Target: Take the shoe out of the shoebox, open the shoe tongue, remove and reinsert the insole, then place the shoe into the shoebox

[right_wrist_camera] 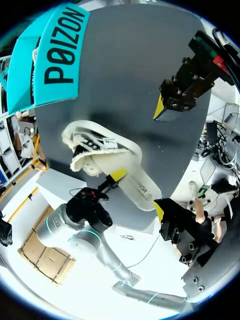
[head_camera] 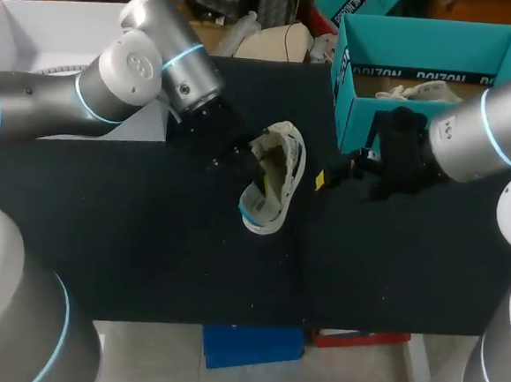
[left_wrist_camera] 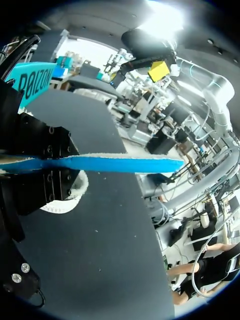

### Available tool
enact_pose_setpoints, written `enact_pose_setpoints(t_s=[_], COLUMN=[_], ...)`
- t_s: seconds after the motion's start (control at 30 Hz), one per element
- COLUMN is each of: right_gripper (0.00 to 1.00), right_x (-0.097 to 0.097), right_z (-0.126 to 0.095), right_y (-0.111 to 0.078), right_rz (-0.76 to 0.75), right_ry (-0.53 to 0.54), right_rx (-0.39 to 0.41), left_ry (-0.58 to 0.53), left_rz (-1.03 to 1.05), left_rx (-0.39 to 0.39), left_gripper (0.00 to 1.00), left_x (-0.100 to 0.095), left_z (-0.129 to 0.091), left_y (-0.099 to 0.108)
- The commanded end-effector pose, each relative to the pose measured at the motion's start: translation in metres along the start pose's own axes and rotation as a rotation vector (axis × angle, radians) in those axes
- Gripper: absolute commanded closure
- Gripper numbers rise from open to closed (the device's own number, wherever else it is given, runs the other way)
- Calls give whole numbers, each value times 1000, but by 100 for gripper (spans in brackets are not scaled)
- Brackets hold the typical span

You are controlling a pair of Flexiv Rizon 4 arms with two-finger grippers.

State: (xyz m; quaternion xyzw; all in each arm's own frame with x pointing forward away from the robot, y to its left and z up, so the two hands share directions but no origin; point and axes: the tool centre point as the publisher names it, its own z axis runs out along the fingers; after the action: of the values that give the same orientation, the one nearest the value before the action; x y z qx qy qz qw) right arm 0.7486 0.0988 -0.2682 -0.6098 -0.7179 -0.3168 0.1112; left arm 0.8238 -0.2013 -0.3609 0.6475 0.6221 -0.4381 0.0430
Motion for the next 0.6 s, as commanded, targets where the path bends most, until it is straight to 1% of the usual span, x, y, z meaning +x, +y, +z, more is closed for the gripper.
enact_pose_setpoints(t_s=[0.03, 0.3, 0.33, 0.4, 0.43, 0.5, 0.53, 0.57, 0.6], right_gripper=[0, 0, 0, 0, 0, 0, 0, 0, 0], right_x=[0, 0, 0, 0, 0, 0, 0, 0, 0], right_z=[0, 0, 0, 0, 0, 0, 0, 0, 0], right_y=[0, 0, 0, 0, 0, 0, 0, 0, 0], right_rz=[1, 1, 1, 1, 1, 1, 1, 1, 1], right_ry=[-1, -1, -1, -1, -1, -1, -1, -1, -1], right_rx=[1, 1, 1, 1, 1, 1, 1, 1, 1], left_ry=[-14, -31, -32, -32, -32, -33, -34, -35, -35], left_rz=[4, 12, 14, 13, 13, 14, 14, 16, 17], left_rx=[38, -13, -26, -29, -30, -32, -31, -31, -30], left_gripper=[100, 100, 100, 100, 96, 58, 53, 35, 22], left_x=[-2, -3, -3, -3, -3, -4, -4, -4, -5], left_z=[7, 6, 5, 5, 4, 1, 0, -2, -3], left_y=[21, 44, 46, 46, 46, 41, 39, 34, 30])
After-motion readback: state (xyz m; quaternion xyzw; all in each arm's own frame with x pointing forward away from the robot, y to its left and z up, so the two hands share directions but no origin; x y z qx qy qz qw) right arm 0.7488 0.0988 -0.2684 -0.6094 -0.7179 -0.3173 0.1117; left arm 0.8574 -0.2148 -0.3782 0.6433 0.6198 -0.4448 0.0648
